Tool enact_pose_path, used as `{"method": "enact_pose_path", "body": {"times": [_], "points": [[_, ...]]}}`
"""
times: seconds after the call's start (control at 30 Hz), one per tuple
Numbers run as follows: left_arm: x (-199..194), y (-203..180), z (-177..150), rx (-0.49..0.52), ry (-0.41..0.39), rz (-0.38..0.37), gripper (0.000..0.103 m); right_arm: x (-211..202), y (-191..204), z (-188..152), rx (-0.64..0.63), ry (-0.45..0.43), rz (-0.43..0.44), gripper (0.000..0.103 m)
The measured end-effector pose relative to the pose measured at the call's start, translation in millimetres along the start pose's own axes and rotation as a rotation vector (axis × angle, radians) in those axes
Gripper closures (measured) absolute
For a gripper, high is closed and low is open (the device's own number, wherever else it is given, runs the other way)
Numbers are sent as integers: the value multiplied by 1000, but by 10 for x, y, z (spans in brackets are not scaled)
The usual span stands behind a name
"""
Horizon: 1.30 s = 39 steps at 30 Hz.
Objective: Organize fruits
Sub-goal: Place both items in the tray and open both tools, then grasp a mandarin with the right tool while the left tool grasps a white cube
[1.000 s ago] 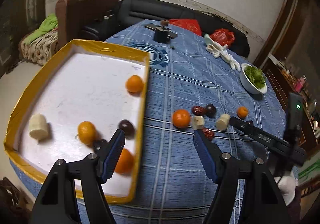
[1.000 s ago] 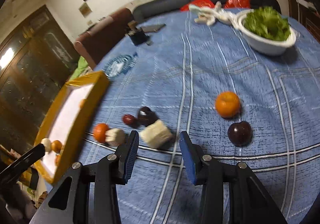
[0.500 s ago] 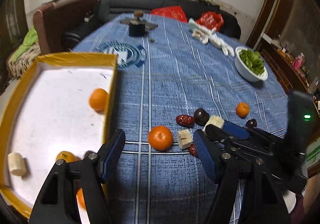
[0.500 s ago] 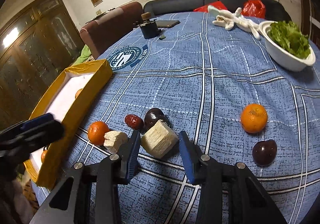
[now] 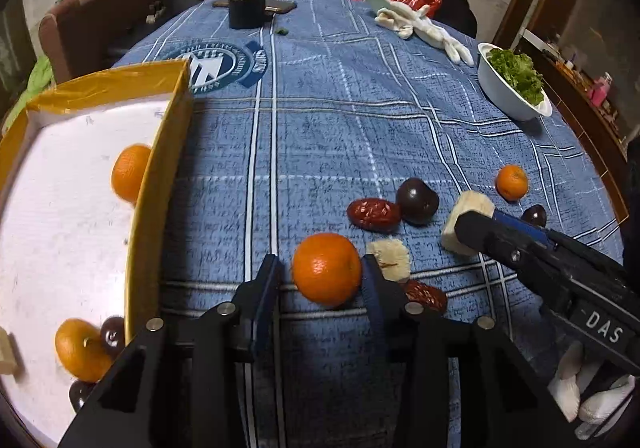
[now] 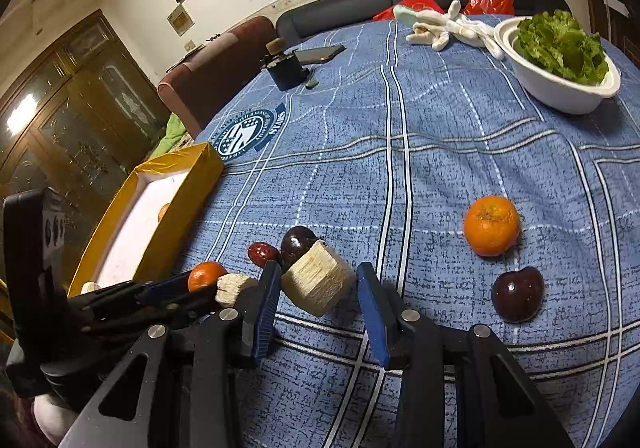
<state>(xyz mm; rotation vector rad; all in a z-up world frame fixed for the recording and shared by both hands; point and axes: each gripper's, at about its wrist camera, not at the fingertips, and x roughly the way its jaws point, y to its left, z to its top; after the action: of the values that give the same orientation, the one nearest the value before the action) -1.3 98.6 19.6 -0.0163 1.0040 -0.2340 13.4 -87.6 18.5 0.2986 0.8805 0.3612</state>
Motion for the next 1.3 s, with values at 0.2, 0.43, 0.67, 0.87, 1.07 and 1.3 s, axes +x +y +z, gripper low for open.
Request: {"method": "enact_pose_path", "body": {"times": [0.2, 0.43, 0.67, 0.87, 1.07, 1.3], "points": [[-180, 119, -137, -87, -59, -72, 72, -77, 19, -13, -11, -30, -2, 60], [-927, 661, -232, -168, -189, 1, 72, -170, 190, -19, -55, -74, 0, 60], [-1096, 1527, -391, -330, -195, 155, 71, -167, 975, -12, -161, -16, 138, 59], [-992, 1886, -462, -397, -182, 181, 71, 235, 1810, -86, -291, 67, 190, 59], [-1045, 2044, -574, -440, -192, 162, 70, 677, 2227, -170, -361, 124, 163, 59], [-1277, 2061, -638, -463, -242, 159, 39, 812, 2307, -199, -354, 142, 160, 49]]}}
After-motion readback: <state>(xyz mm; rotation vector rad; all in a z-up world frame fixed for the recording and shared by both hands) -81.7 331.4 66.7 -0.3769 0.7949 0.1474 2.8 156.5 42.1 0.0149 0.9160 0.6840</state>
